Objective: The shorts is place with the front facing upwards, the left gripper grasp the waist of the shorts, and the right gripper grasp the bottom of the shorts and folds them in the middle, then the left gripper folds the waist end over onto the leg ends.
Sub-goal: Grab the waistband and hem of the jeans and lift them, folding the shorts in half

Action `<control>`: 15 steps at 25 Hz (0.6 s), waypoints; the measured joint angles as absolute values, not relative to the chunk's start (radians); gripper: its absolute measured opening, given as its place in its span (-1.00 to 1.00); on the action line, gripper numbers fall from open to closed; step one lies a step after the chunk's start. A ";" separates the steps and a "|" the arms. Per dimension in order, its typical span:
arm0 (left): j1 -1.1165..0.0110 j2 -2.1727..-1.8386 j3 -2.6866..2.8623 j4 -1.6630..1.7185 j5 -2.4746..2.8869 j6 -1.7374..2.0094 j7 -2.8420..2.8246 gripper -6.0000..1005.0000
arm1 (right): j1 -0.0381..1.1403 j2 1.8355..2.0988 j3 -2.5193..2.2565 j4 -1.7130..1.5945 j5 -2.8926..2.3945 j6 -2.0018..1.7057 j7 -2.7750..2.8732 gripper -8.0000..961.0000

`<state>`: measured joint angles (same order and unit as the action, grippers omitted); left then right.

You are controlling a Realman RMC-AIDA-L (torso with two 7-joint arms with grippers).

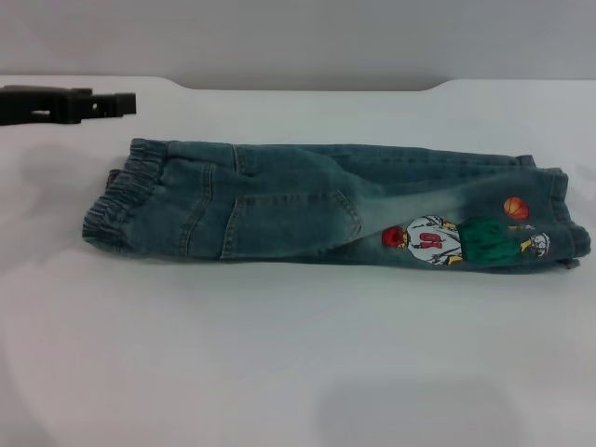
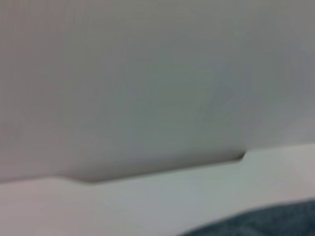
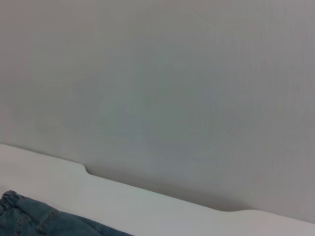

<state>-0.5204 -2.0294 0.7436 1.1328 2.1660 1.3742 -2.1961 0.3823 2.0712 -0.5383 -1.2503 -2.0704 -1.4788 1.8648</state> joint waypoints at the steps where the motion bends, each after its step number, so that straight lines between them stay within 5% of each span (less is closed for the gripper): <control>1: -0.527 -2.018 0.746 1.131 2.201 1.390 -2.201 0.27 | 0.379 2.071 -0.538 -1.250 -2.062 -1.479 1.861 -0.06; 7: -0.546 -1.985 0.773 1.117 2.288 1.441 -2.206 0.66 | 0.373 2.071 -0.537 -1.248 -2.053 -1.478 1.853 -0.06; 9: -0.552 -1.965 0.793 1.092 2.353 1.455 -2.188 0.66 | 0.373 2.071 -0.538 -1.247 -2.053 -1.478 1.853 -0.06; 15: -0.542 -1.972 0.800 1.087 2.376 1.432 -2.146 0.66 | 0.378 2.072 -0.537 -1.246 -2.052 -1.477 1.852 -0.06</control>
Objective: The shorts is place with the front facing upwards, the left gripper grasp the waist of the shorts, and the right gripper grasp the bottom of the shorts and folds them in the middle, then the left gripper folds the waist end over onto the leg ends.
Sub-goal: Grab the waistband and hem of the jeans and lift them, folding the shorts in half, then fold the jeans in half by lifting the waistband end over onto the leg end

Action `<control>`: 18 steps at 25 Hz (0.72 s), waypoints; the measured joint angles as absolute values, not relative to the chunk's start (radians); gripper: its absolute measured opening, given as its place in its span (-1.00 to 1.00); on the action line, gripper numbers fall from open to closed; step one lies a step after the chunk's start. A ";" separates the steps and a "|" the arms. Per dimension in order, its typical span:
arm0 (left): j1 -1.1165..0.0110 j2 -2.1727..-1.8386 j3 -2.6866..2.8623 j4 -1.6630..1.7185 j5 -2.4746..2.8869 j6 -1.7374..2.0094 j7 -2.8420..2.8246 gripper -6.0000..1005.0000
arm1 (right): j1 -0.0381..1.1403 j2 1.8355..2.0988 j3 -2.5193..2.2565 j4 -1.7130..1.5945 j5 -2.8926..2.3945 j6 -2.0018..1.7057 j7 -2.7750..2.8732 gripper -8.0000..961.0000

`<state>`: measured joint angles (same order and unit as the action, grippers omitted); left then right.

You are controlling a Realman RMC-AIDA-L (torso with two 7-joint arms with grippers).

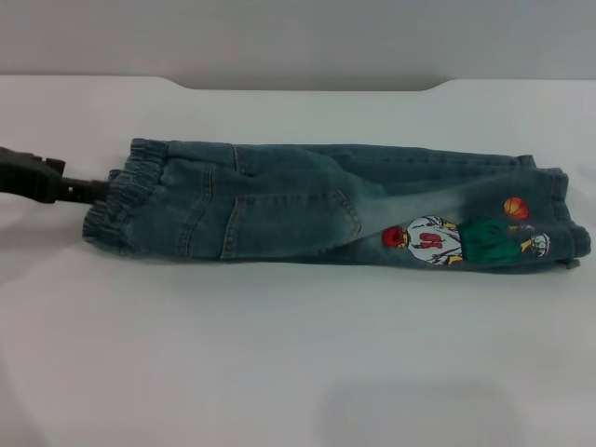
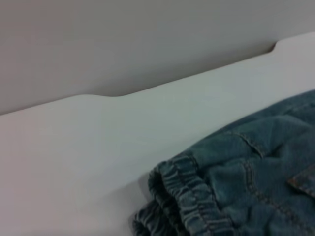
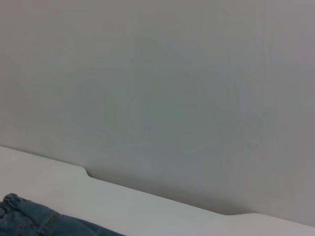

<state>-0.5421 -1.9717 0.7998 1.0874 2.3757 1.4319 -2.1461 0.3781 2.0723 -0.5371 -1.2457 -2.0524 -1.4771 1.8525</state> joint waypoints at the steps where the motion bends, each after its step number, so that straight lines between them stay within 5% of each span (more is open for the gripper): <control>1: -0.517 -1.992 0.802 1.092 2.382 1.407 -2.080 0.66 | 0.379 2.072 -0.537 -1.246 -2.052 -1.477 1.852 -0.06; 18: -0.516 -2.025 0.828 1.081 2.391 1.502 -1.866 0.66 | 0.395 2.070 -0.548 -1.217 -2.052 -1.469 1.853 -0.06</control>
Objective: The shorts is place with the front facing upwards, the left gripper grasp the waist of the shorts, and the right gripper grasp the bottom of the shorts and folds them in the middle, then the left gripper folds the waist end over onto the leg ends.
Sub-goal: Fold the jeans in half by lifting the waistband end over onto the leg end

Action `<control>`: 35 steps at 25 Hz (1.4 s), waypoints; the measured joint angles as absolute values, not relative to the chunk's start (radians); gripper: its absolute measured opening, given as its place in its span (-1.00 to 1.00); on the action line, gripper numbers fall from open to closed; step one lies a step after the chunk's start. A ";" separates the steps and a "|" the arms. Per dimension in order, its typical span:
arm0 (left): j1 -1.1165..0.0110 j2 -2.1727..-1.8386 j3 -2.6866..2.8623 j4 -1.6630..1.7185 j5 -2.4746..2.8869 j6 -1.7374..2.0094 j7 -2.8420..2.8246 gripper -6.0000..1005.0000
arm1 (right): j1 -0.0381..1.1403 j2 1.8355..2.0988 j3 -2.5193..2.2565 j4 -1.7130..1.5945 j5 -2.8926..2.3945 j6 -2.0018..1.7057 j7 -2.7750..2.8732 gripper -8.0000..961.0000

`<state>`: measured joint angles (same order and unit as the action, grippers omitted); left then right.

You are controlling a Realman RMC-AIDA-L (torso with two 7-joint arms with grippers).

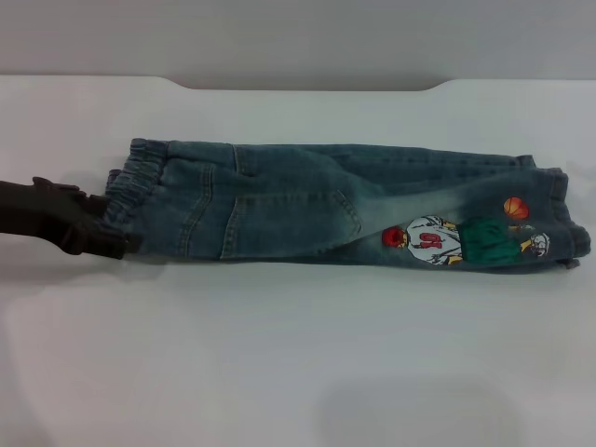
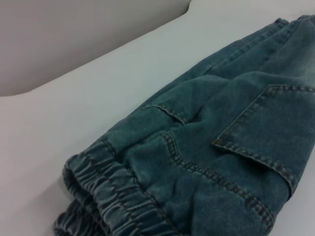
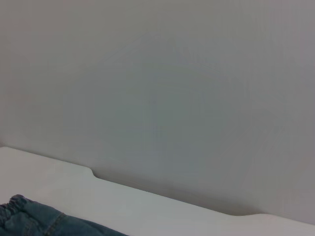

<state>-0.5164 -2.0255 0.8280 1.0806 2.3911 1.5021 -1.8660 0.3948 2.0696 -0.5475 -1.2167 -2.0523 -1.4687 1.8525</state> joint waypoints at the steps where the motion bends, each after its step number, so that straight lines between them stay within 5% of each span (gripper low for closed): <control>1: -0.516 -2.027 0.834 1.080 2.391 1.495 -1.864 0.66 | 0.396 2.069 -0.548 -1.212 -2.052 -1.468 1.853 -0.06; 35: -0.600 -2.018 0.897 0.979 2.522 1.383 -1.868 0.66 | 0.429 2.066 -0.539 -1.167 -2.054 -1.453 1.850 -0.06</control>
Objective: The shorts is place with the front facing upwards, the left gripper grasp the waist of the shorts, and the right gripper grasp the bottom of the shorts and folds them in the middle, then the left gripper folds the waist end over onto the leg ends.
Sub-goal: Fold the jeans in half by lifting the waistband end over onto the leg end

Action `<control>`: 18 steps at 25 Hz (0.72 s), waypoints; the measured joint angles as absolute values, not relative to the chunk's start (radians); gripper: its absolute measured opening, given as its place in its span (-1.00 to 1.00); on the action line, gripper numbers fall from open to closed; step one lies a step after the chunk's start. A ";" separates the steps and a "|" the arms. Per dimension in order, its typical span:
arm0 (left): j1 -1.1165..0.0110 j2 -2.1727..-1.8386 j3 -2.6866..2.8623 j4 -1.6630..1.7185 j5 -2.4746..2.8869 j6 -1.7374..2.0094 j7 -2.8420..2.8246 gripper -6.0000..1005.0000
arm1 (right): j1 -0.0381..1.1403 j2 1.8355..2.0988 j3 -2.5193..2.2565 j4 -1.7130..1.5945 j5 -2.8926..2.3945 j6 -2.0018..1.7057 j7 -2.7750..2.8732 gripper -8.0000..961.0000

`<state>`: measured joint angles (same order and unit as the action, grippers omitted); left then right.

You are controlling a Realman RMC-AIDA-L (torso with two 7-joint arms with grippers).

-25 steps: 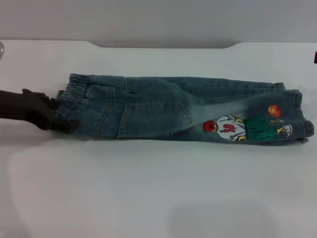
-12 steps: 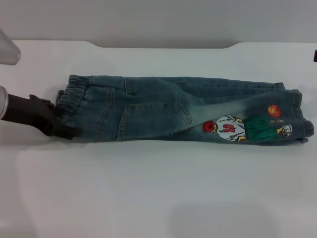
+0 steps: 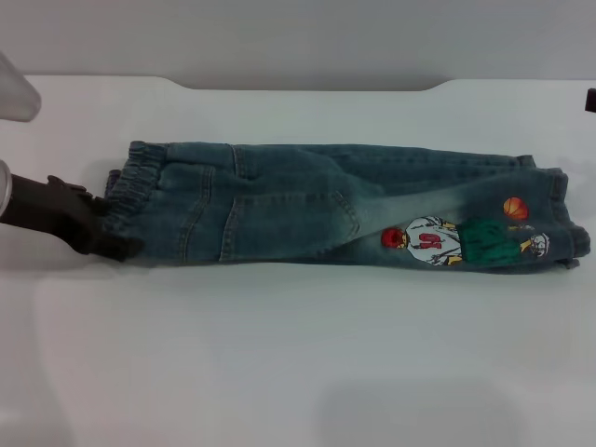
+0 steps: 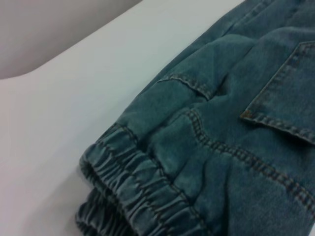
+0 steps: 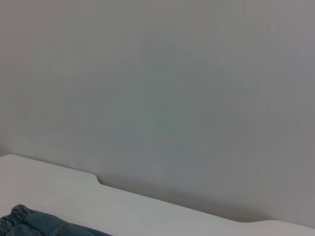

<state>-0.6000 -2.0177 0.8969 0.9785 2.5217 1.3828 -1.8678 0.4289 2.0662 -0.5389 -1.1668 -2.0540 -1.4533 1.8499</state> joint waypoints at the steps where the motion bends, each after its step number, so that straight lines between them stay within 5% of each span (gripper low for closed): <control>1: -0.602 -2.015 0.894 0.988 2.524 1.391 -1.869 0.66 | 0.430 2.066 -0.539 -1.166 -2.054 -1.451 1.850 -0.06; 18: -0.597 -2.019 0.911 1.164 2.560 1.541 -1.859 0.66 | 0.428 2.066 -0.535 -1.142 -2.030 -1.440 1.851 -0.06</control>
<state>-0.5971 -2.0195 0.9111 1.1640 2.5598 1.5412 -1.8588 0.4277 2.0658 -0.5352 -1.1421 -2.0305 -1.4402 1.8512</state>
